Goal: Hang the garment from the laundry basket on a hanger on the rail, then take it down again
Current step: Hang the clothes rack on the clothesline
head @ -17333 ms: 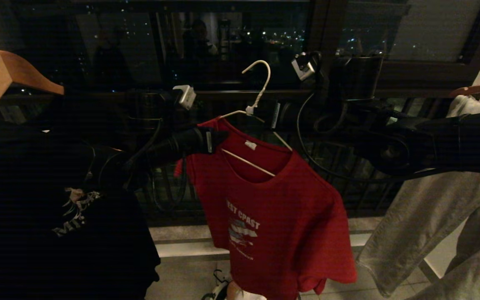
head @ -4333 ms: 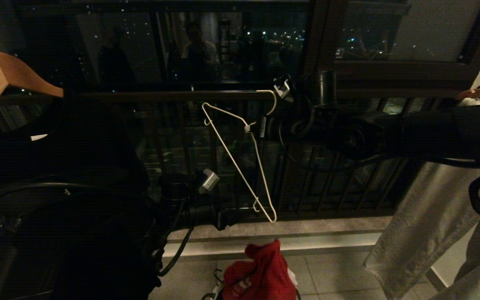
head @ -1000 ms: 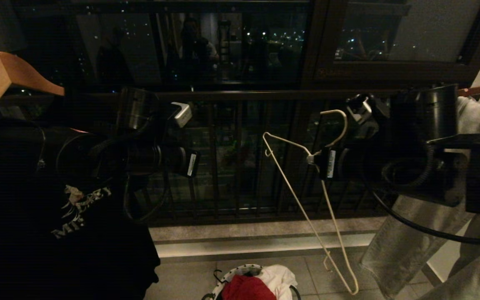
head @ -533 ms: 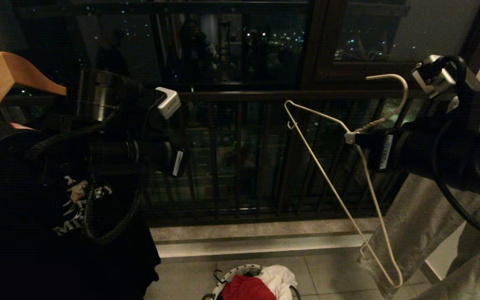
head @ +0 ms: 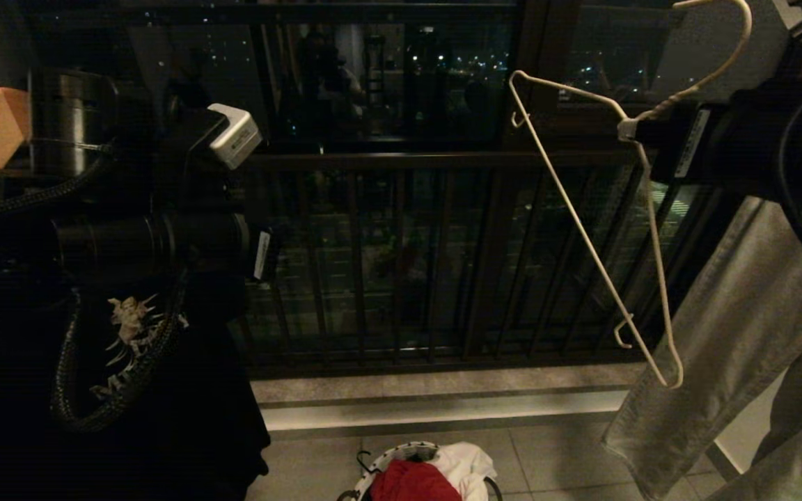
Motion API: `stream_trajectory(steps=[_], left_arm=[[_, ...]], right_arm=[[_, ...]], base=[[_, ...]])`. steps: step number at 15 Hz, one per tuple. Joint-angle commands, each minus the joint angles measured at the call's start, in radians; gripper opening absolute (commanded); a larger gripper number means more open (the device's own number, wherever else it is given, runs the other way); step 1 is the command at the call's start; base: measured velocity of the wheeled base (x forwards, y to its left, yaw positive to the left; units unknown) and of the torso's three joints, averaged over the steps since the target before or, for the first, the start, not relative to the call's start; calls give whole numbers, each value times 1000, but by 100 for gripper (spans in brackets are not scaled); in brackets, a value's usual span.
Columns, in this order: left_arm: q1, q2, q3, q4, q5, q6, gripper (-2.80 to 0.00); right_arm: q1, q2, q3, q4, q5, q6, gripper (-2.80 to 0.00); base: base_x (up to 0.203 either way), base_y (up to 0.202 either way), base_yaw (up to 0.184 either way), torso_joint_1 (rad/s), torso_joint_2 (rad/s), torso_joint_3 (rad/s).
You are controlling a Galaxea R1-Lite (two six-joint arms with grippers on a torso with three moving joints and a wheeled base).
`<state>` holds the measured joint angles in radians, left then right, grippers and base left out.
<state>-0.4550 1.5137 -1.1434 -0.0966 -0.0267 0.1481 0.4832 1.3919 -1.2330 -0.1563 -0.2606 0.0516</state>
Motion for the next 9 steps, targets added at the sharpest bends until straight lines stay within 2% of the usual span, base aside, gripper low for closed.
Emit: stream_trajectory(steps=[1, 5, 9], left_arm=[[11, -26, 1, -3, -1, 1, -280], [19, -44, 2, -6, -1, 1, -280], [21, -50, 2, -6, -1, 1, -280]], right_arm=[[-35, 37, -59, 19, -2, 0, -280], [-132, 80, -141, 28, -1, -15, -280], [-163, 85, -190, 29, -2, -33, -280]], base=[[0, 0, 0, 0, 0, 0], [0, 0, 0, 0, 0, 0], [0, 0, 0, 0, 0, 0]])
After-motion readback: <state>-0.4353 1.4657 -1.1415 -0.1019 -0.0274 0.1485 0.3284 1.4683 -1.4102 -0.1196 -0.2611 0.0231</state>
